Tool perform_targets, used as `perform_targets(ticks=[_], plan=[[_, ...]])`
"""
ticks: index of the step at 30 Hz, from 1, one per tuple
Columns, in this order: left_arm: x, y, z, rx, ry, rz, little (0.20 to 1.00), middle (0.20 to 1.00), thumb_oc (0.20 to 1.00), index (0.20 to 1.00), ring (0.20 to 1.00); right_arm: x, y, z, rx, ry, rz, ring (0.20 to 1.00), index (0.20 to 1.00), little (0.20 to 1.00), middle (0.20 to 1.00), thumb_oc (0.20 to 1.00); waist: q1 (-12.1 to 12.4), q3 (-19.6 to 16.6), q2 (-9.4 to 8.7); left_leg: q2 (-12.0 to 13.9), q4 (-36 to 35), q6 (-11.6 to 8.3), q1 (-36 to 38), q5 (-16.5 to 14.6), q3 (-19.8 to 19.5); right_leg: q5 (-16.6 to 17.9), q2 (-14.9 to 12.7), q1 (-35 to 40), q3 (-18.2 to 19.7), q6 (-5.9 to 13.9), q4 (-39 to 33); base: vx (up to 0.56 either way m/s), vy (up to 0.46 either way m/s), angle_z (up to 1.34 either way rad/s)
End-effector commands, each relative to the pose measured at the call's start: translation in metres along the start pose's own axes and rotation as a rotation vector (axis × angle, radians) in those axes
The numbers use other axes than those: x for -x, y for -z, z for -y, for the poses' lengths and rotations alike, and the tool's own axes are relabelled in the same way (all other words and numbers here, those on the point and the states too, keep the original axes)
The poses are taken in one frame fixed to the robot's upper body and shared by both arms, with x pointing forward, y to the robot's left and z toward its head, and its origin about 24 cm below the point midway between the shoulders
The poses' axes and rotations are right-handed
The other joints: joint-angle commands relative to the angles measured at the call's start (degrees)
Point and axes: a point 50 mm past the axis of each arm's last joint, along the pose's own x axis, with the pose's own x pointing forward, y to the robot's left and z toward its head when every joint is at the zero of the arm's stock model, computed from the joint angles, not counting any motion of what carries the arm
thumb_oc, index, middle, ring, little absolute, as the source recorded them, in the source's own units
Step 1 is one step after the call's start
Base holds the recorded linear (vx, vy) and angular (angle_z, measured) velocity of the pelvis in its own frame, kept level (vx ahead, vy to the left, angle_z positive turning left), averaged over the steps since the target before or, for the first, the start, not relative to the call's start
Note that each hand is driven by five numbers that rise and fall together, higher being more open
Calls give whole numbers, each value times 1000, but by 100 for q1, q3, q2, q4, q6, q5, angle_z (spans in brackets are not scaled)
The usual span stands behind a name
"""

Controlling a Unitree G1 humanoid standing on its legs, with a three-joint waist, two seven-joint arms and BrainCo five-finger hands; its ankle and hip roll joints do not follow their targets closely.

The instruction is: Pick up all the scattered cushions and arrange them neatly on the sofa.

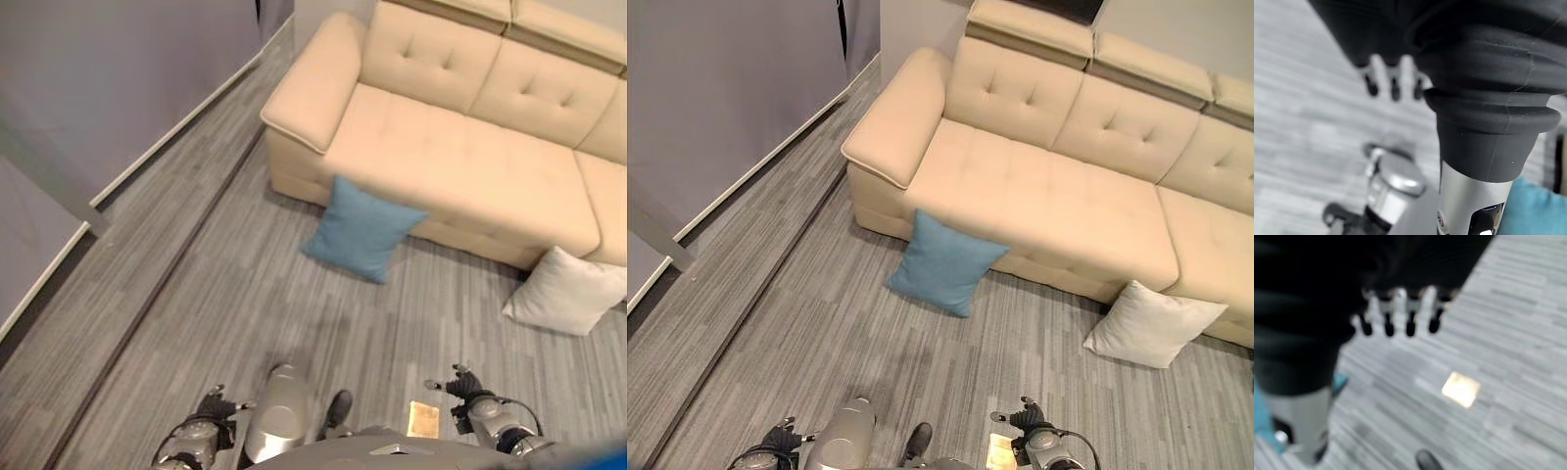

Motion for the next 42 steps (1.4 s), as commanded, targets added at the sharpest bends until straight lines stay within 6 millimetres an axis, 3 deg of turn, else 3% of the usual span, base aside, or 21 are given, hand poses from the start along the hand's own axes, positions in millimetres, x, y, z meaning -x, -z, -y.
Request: perform_targets(ticks=[1, 4, 5, 6, 8, 9, 10, 12, 15, 18, 20, 23, 24, 26, 28, 30, 33, 37, 39, 42], plan=[[0, 1, -18, -7, -39, -2, 1000, 1000, 1000, 1000, 1000, 0, 1, 9, -2, 37, 19, 1000, 1000, 1000, 1000, 1000, 257, -105, -125, -206, 43, 200, 231, 16, 78, -636, -218, -29, 383, 702, 565, 140, 105, -3], [2, 10, -25, -14, -57, -33, 1000, 1000, 1000, 1000, 1000, 2, 3, 0, -2, 14, 16, 1000, 1000, 1000, 1000, 1000, 232, -221, -219, -294, 28, 276, 368, 12, -62, -691, -272, -74, 349, 781, 887, 262, 230, -33], [3, 14, -36, -33, -75, -49, 1000, 1000, 1000, 1000, 1000, 2, -2, -8, 4, -16, 32, 1000, 1000, 1000, 1000, 1000, 245, -258, -254, -309, -28, 432, 699, -113, -70, -722, -391, -174, 423, 993, 1672, 182, 195, -17], [3, 14, -36, -33, -75, -49, 1000, 1000, 1000, 1000, 1000, 2, -2, -8, 4, -16, 32, 1000, 1000, 1000, 1000, 1000, 235, -275, -257, -311, -40, 431, 680, -97, -78, -714, -391, -193, 415, 994, 1669, 283, 310, -30], [4, 15, -42, -48, -83, -51, 1000, 1000, 1000, 1000, 1000, 2, -7, -12, 15, -32, 46, 1000, 1000, 1000, 1000, 1000, 229, -280, -208, -332, -41, 582, 956, -221, -50, -518, -505, -321, 480, 1225, 2315, 155, 177, -28], [4, 15, -42, -48, -83, -51, 1000, 1000, 1000, 1000, 1000, 2, -7, -12, 15, -32, 46, 1000, 1000, 1000, 1000, 1000, 223, -293, -208, -330, -51, 581, 942, -208, -54, -508, -502, -335, 475, 1224, 2308, 156, 212, -27], [4, 13, -43, -51, -86, -41, 1000, 1000, 1000, 1000, 1000, 1, -13, -13, 19, -37, 64, 1000, 1000, 1000, 1000, 1000, 159, -270, -94, -293, -101, 708, 1134, -277, -71, -278, -502, -583, 561, 1361, 3041, 137, 220, -24], [3, 8, -43, -58, -86, -22, 1000, 1000, 1000, 1000, 1000, 1, -15, -13, 23, -37, 69, 1000, 1000, 1000, 1000, 1000, 90, -263, 32, -262, -245, 803, 1401, -349, -78, -106, -567, -885, 481, 1432, 3440, 184, 212, -21], [2, 2, -39, -78, -69, -3, 1000, 1000, 1000, 1000, 1000, 1, -13, -11, 27, -30, 59, 1000, 1000, 1000, 1000, 1000, -16, -248, 54, -309, -369, 828, 1714, -474, -161, -149, -618, -1060, 413, 1309, 2821, 250, 52, -18], [0, -4, -35, -105, -57, 9, 1000, 1000, 1000, 1000, 1000, 0, -8, -4, 37, -9, 44, 1000, 1000, 1000, 1000, 1000, -112, -208, 23, -367, -344, 759, 1820, -642, -130, -66, -811, -1118, 345, 1227, 1533, 193, -25, 1], [-1, -7, -31, -101, -50, 20, 1000, 1000, 1000, 1000, 1000, 1, -5, -5, 23, -10, 30, 1000, 1000, 1000, 1000, 1000, -127, -223, -37, -399, -274, 737, 1826, -727, -187, -88, -668, -951, 564, 1185, 1269, 204, -31, -9], [-1, -5, -28, -104, -44, 11, 1000, 1000, 1000, 1000, 1000, 1, -1, -4, 15, -7, 17, 1000, 1000, 1000, 1000, 1000, -174, -352, -73, -321, -282, 655, 1928, -829, -204, -115, -576, -884, 505, 1140, 1254, 253, -71, 12], [-1, -5, -25, -113, -35, 11, 1000, 1000, 1000, 1000, 1000, 4, 10, -7, -5, -16, -9, 1000, 1000, 1000, 1000, 1000, -254, -465, -114, -185, -132, 472, 1937, -914, -173, -249, -444, -697, 403, 1025, 1033, 263, -135, 1], [-2, -13, -23, -123, -23, 41, 1000, 1000, 1000, 1000, 1000, 4, 13, -7, -24, -12, -17, 1000, 1000, 1000, 1000, 1000, -306, -413, -208, 70, 860, 199, 1417, -695, 112, -276, -415, -534, 275, 914, 873, 189, -164, 27], [-3, -23, -18, -132, -9, 72, 1000, 1000, 1000, 1000, 1000, 4, 13, -5, -29, -3, -14, 1000, 1000, 1000, 1000, 1000, -245, -245, -245, 193, 1594, 206, 1018, -612, 260, -292, -366, -405, 303, 800, 754, 26, -104, 33], [-4, -28, -15, -128, -6, 85, 1000, 1000, 1000, 1000, 1000, 3, 9, -1, -34, 10, -8, 1000, 1000, 1000, 1000, 1000, -173, -127, -218, 215, 1898, 241, 677, -617, 195, -351, -303, -326, 367, 730, 645, 21, -38, -27], [-4, -32, -10, -117, 2, 99, 1000, 1000, 1000, 1000, 1000, 1, 5, 3, -37, 26, 6, 1000, 1000, 1000, 1000, 1000, -127, -39, -195, 260, 1349, 247, 437, -708, 156, -433, -305, -266, 423, 747, 569, 51, 41, -8], [-4, -33, -9, -109, -2, 106, 1000, 1000, 1000, 1000, 1000, 0, -1, 8, -38, 44, 28, 1000, 1000, 1000, 1000, 1000, -82, -14, -71, 207, 311, 64, 218, 22, -245, -581, -202, -165, 528, 716, 597, 85, 126, -5], [-4, -31, -8, -105, -1, 98, 1000, 1000, 1000, 1000, 1000, 0, -1, 9, -40, 46, 28, 1000, 1000, 1000, 1000, 1000, -60, -24, -19, 101, 142, 39, 313, 56, -524, -631, -178, -131, 676, 706, 678, 77, 147, -19], [-3, -23, -9, -120, 2, 75, 1000, 1000, 1000, 1000, 1000, 1, 4, 8, -38, 40, 17, 1000, 1000, 1000, 1000, 1000, -153, -182, 16, 41, 58, 69, 491, 4, -615, -635, -254, -160, 755, 749, 769, 111, 192, -45]])
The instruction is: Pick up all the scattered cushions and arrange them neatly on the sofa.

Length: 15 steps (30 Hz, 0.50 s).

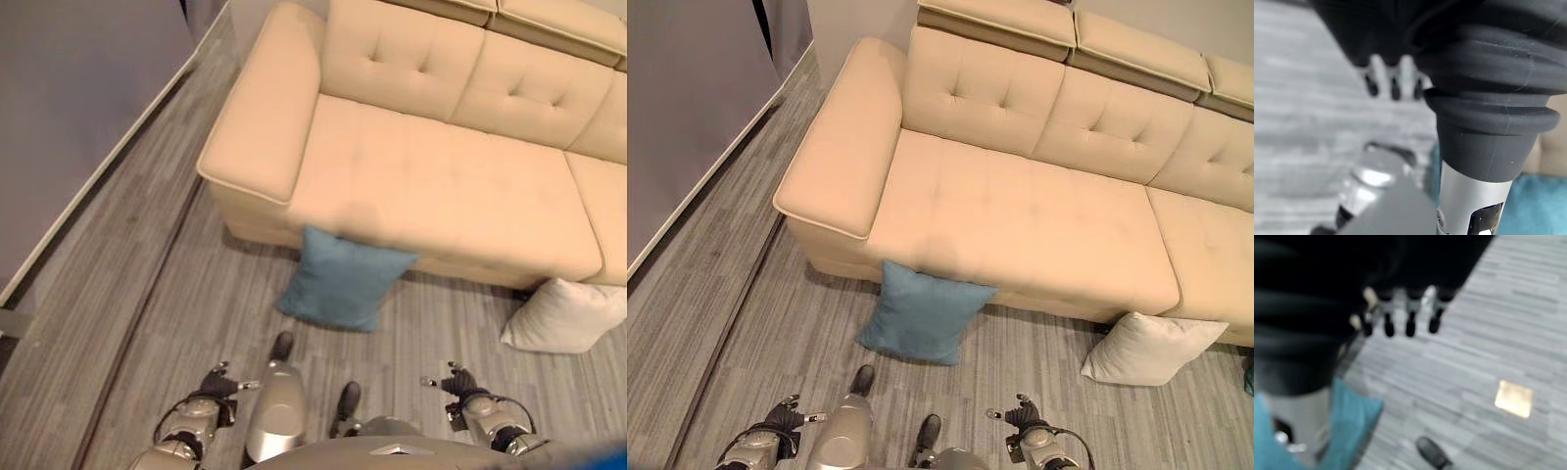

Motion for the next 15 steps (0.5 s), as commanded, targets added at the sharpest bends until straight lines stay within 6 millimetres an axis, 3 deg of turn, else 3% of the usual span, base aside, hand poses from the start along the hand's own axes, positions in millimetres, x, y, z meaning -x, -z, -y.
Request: perform_targets(ticks=[1, 6, 11, 12, 15], plan=[[1, 3, -1, -56, 6, 12, 1000, 1000, 1000, 1000, 1000, 0, 8, 16, -7, 44, 5, 1000, 1000, 1000, 1000, 1000, 5, -387, -11, -267, 306, 170, 115, -531, -227, -509, -54, -211, 38, 360, 675, 132, 187, -25], [4, 19, -6, -66, 1, -36, 1000, 1000, 1000, 1000, 1000, 2, 15, 11, 25, 23, -18, 1000, 1000, 1000, 1000, 1000, 43, -513, 42, -326, 343, 333, 418, -735, 15, -520, -199, -150, 235, 496, 831, 87, 170, -34], [5, 21, -8, -62, 0, -42, 1000, 1000, 1000, 1000, 1000, 2, 16, 10, 46, 13, -21, 1000, 1000, 1000, 1000, 1000, 100, -489, 64, -367, 406, 427, 537, -858, 130, -527, -292, -169, 285, 600, 989, 7, 148, -32], [6, 24, -10, -60, -1, -47, 1000, 1000, 1000, 1000, 1000, 3, 18, 9, 70, 5, -25, 1000, 1000, 1000, 1000, 1000, 187, -468, 69, -452, 468, 543, 642, -965, 133, -521, -392, -243, 303, 684, 1265, -18, 156, -23], [7, 27, -12, -64, -3, -59, 1000, 1000, 1000, 1000, 1000, 3, 20, 8, 80, -5, -32, 1000, 1000, 1000, 1000, 1000, 224, -461, 58, -519, 451, 637, 746, -1007, 78, -482, -444, -328, 329, 755, 1576, -3, 152, -26]])
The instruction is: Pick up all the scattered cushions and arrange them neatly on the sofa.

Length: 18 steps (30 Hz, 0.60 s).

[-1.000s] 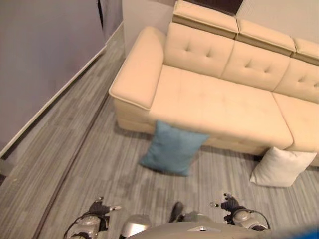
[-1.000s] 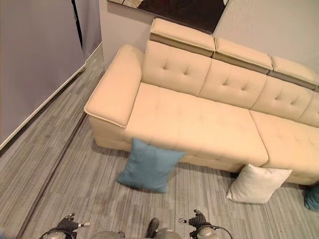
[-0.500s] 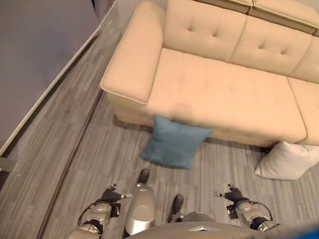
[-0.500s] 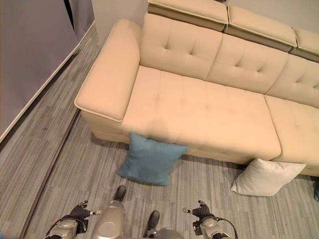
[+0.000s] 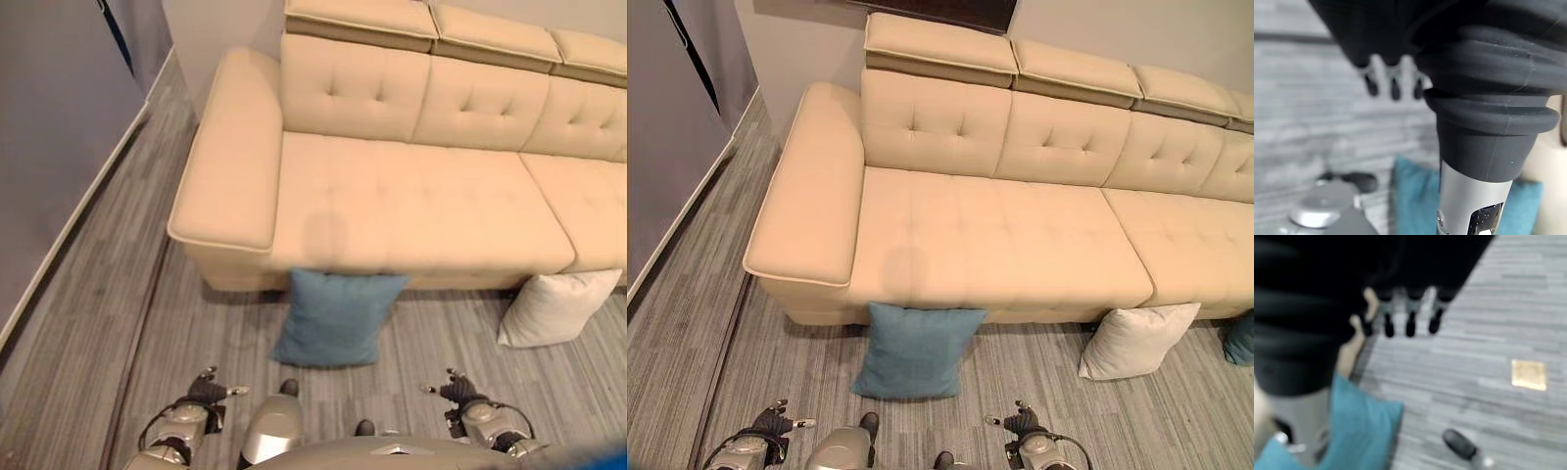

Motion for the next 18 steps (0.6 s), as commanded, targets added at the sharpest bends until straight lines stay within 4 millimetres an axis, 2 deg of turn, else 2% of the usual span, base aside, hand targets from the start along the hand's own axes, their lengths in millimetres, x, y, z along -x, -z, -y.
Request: perform_targets(ticks=[1, 4, 5, 6, 8, 12, 18], plan=[[4, 16, 0, -46, 14, -35, 1000, 1000, 1000, 1000, 1000, 0, 4, 14, 63, 26, 17, 1000, 1000, 1000, 1000, 1000, 222, -131, 156, -79, 121, 127, -55, -272, -828, -275, 195, -606, 62, 250, 1131, -33, 153, -17], [3, 12, -1, -49, 14, -17, 1000, 1000, 1000, 1000, 1000, -1, -3, 13, 45, 23, 41, 1000, 1000, 1000, 1000, 1000, 180, -3, 152, -168, 190, 223, -19, -299, -1018, -113, 275, -886, 282, 337, 1700, -38, 89, -6], [2, 8, -2, -47, 6, -4, 1000, 1000, 1000, 1000, 1000, -1, -6, 12, 37, 23, 48, 1000, 1000, 1000, 1000, 1000, 164, 21, 93, -232, 173, 229, 4, -338, -1154, -133, 318, -957, 410, 277, 1335, 69, -64, 24], [2, 6, -3, -56, -6, -8, 1000, 1000, 1000, 1000, 1000, -1, -4, 14, 44, 32, 39, 1000, 1000, 1000, 1000, 1000, 137, 50, 40, -268, 173, 200, -15, -363, -1212, 1, 255, -1069, 412, 226, 826, 78, -88, 44], [1, 3, -2, -38, -8, 4, 1000, 1000, 1000, 1000, 1000, -1, -5, 15, 27, 32, 42, 1000, 1000, 1000, 1000, 1000, 109, 39, -5, -294, 210, 160, -83, -359, -1275, -15, 257, -968, 399, 220, 583, 69, -62, 62], [0, -1, 0, -25, -13, 13, 1000, 1000, 1000, 1000, 1000, -2, -9, 17, -5, 47, 48, 1000, 1000, 1000, 1000, 1000, 93, -33, 12, -180, -14, -12, -51, -299, -1463, -62, 338, -1031, 125, 178, 631, 134, -80, 69], [-2, -12, 10, -30, 15, 40, 1000, 1000, 1000, 1000, 1000, -3, -17, 25, -33, 81, 84, 1000, 1000, 1000, 1000, 1000, -7, -3, 56, -43, -154, -291, -229, -133, -1707, -209, 382, -888, -449, -57, 235, 77, -95, 52]])
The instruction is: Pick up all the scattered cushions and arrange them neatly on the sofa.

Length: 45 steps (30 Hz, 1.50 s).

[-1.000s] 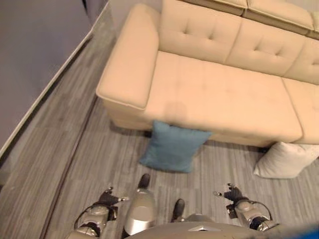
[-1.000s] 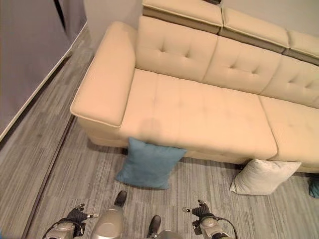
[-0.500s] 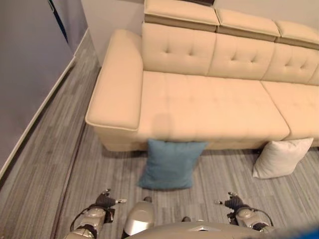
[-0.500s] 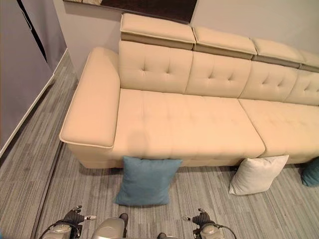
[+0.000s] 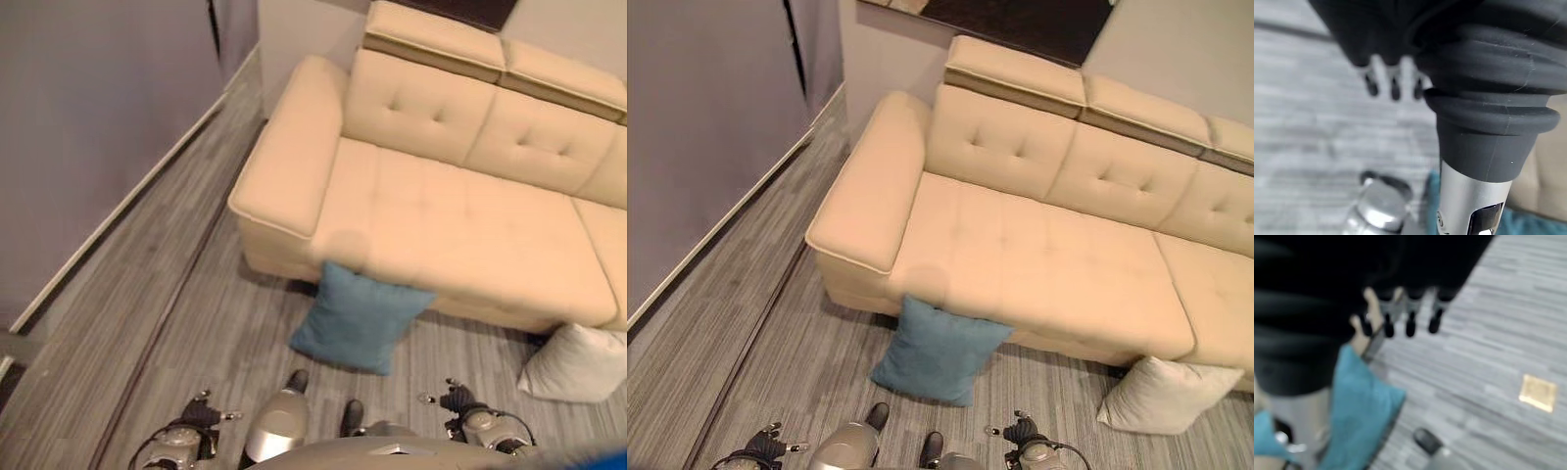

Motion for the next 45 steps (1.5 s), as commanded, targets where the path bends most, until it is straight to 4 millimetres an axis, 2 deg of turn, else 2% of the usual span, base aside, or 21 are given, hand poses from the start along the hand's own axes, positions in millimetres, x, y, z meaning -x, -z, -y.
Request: perform_targets(ticks=[1, 3, 6, 11, 12, 13, 14, 15, 16, 18, 19, 20, 21, 23, 24, 25, 28, 31, 36, 42, 45], plan=[[-6, -38, 14, 27, 11, 106, 1000, 1000, 1000, 1000, 1000, -4, -23, 30, -16, 99, 104, 1000, 1000, 1000, 1000, 1000, -154, 139, 103, 153, 360, -198, 258, -389, -290, 57, -123, 73, -336, 242, -4, 22, -77, 27], [-6, -42, 14, 32, 12, 115, 1000, 1000, 1000, 1000, 1000, -4, -26, 32, -18, 103, 113, 1000, 1000, 1000, 1000, 1000, -170, 165, 110, 163, 372, -215, 189, -375, -300, 46, -112, 52, -367, 223, -22, 7, -50, 16], [-6, -58, 16, 71, 7, 167, 1000, 1000, 1000, 1000, 1000, -4, -37, 37, -33, 123, 152, 1000, 1000, 1000, 1000, 1000, -187, 297, 146, 156, 425, -252, -54, -328, -324, 33, -109, -94, -439, 176, -20, -37, -44, 14], [-3, -106, 13, 183, -31, 334, 1000, 1000, 1000, 1000, 1000, -3, -77, 54, -95, 189, 281, 1000, 1000, 1000, 1000, 1000, -241, 686, 265, 108, 706, -298, -734, -301, -225, 23, -154, -820, -425, 130, 294, -87, -11, -2], [-1, -119, 13, 206, -37, 380, 1000, 1000, 1000, 1000, 1000, -2, -90, 58, -101, 204, 322, 1000, 1000, 1000, 1000, 1000, -270, 777, 300, 148, 763, -307, -829, -398, -189, -60, -146, -959, -362, 150, 391, -162, 55, -16], [4, -144, 10, 232, -48, 464, 1000, 1000, 1000, 1000, 1000, 2, -115, 65, -113, 235, 398, 1000, 1000, 1000, 1000, 1000, -291, 931, 325, 112, 1025, -302, -1300, -311, -57, 45, -228, -1459, -283, 136, 614, -133, 51, -29], [4, -144, 10, 233, -48, 464, 1000, 1000, 1000, 1000, 1000, 2, -115, 65, -113, 235, 398, 1000, 1000, 1000, 1000, 1000, -290, 922, 323, 111, 1033, -302, -1314, -314, -55, 43, -229, -1474, -280, 136, 620, -246, 139, -56], [11, -171, 5, 263, -68, 553, 1000, 1000, 1000, 1000, 1000, 9, -145, 74, -135, 272, 493, 1000, 1000, 1000, 1000, 1000, -343, 1049, 358, 141, 1335, -282, -1763, -354, 86, 60, -276, -1991, -172, 160, 912, -94, 64, -54], [11, -171, 5, 263, -68, 553, 1000, 1000, 1000, 1000, 1000, 9, -145, 74, -135, 272, 493, 1000, 1000, 1000, 1000, 1000, -342, 1039, 357, 140, 1343, -281, -1779, -357, 88, 58, -276, -2007, -169, 160, 919, -147, 102, -50], [24, -212, -2, 289, -92, 677, 1000, 1000, 1000, 1000, 1000, 24, -190, 90, -195, 344, 639, 1000, 1000, 1000, 1000, 1000, -462, 1178, 423, 134, 1840, -241, -2556, -445, 306, 62, -309, -2832, 12, 180, 1336, -130, 129, -36], [28, -223, -4, 296, -99, 714, 1000, 1000, 1000, 1000, 1000, 30, -202, 97, -219, 375, 682, 1000, 1000, 1000, 1000, 1000, -481, 1205, 473, 165, 2037, -230, -2706, -669, 346, -96, -277, -3024, 87, 212, 1515, -99, 144, -36], [34, -237, -5, 305, -106, 758, 1000, 1000, 1000, 1000, 1000, 39, -218, 104, -254, 402, 742, 1000, 1000, 1000, 1000, 1000, -525, 1235, 513, 138, 2237, -203, -3000, -732, 398, -121, -280, -3317, 134, 212, 1680, 0, 63, -38], [35, -237, -5, 305, -106, 758, 1000, 1000, 1000, 1000, 1000, 39, -218, 104, -254, 402, 742, 1000, 1000, 1000, 1000, 1000, -523, 1216, 512, 137, 2260, -202, -3037, -740, 400, -128, -281, -3353, 137, 213, 1699, -96, 120, -40], [47, -261, -6, 312, -107, 841, 1000, 1000, 1000, 1000, 1000, 54, -241, 118, -304, 458, 826, 1000, 1000, 1000, 1000, 1000, -605, 1239, 607, 83, 2611, -135, -3611, -828, 462, -169, -318, -3952, 260, 237, 2044, -85, 127, -28], [58, -279, -6, 319, -113, 902, 1000, 1000, 1000, 1000, 1000, 67, -260, 129, -359, 497, 895, 1000, 1000, 1000, 1000, 1000, -678, 1253, 680, 46, 2844, -92, -4039, -898, 512, -252, -359, -4405, 333, 228, 2330, -43, 86, -17], [58, -280, -6, 319, -113, 902, 1000, 1000, 1000, 1000, 1000, 67, -260, 129, -359, 497, 895, 1000, 1000, 1000, 1000, 1000, -678, 1238, 679, 44, 2859, -91, -4066, -904, 514, -258, -360, -4433, 335, 228, 2346, -34, 81, -9], [75, -303, -2, 344, -117, 983, 1000, 1000, 1000, 1000, 1000, 86, -281, 144, -430, 572, 980, 1000, 1000, 1000, 1000, 1000, -801, 1266, 818, -49, 3321, -39, -4816, -1049, 580, -414, -405, -5263, 453, 179, 2912, -10, 69, -5], [81, -312, 2, 357, -113, 1010, 1000, 1000, 1000, 1000, 1000, 92, -287, 148, -475, 591, 999, 1000, 1000, 1000, 1000, 1000, -879, 1283, 866, -71, 3625, 0, -5313, -1158, 619, -456, -405, -5793, 544, 181, 3229, 16, 50, -6], [92, -326, -1, 367, -115, 1061, 1000, 1000, 1000, 1000, 1000, 102, -298, 156, -497, 601, 1040, 1000, 1000, 1000, 1000, 1000, -959, 1249, 849, -77, 4080, 35, -5967, -1289, 685, -469, -357, -6437, 640, 157, 3526, -2, 9, -8], [121, -362, -24, 398, -153, 1171, 1000, 1000, 1000, 1000, 1000, 117, -316, 172, -532, 582, 1088, 1000, 1000, 1000, 1000, 1000, -1055, 1333, 800, -49, 4451, 44, -6672, -1356, 735, -385, -335, -7157, 670, 193, 3808, -7, -12, -6], [151, -388, -38, 434, -151, 1283, 1000, 1000, 1000, 1000, 1000, 136, -334, 182, -530, 577, 1151, 1000, 1000, 1000, 1000, 1000, -1074, 1405, 803, -31, 4735, 36, -7156, -1364, 804, -356, -317, -7613, 687, 193, 3990, 15, -30, -7]])
